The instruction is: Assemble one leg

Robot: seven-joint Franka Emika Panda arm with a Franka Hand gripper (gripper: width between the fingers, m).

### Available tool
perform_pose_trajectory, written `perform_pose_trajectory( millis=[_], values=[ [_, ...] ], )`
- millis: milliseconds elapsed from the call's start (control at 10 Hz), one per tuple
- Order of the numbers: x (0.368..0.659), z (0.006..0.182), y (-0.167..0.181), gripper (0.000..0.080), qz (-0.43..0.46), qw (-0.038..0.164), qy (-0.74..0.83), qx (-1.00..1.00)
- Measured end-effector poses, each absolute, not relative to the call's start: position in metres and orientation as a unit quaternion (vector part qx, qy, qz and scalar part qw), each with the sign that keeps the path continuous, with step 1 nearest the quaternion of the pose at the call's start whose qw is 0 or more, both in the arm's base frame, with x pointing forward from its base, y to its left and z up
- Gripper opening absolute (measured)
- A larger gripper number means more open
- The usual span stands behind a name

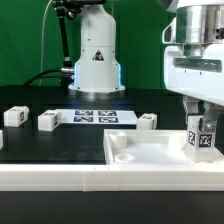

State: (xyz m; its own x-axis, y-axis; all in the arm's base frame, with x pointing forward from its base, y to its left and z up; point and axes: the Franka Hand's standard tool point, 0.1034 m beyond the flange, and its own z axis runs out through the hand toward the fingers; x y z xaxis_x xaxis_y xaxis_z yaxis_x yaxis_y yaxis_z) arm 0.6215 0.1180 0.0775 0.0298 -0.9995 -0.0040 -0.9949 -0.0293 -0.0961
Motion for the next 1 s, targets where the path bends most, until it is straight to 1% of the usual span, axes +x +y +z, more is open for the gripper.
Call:
perform_pose_trajectory(
  millis=[600,700,800,900,1000],
  values=[
    [0.6217,0.0775,0.1172,0.0291,-0.022,0.044,0.746,-0.664],
    [0.6217,0.0775,0.1174,0.0449,-0.023,0.044,0.746,-0.664],
    [0.6217,0.0775,0.1175,0.0574,-0.023,0.044,0.745,-0.665],
    [0.6218,0.0776,0.1175,0.0574,-0.023,0.044,0.743,-0.667],
    [0.6221,0.0778,0.1172,0.0634,-0.024,0.044,0.73,-0.681]
  ],
)
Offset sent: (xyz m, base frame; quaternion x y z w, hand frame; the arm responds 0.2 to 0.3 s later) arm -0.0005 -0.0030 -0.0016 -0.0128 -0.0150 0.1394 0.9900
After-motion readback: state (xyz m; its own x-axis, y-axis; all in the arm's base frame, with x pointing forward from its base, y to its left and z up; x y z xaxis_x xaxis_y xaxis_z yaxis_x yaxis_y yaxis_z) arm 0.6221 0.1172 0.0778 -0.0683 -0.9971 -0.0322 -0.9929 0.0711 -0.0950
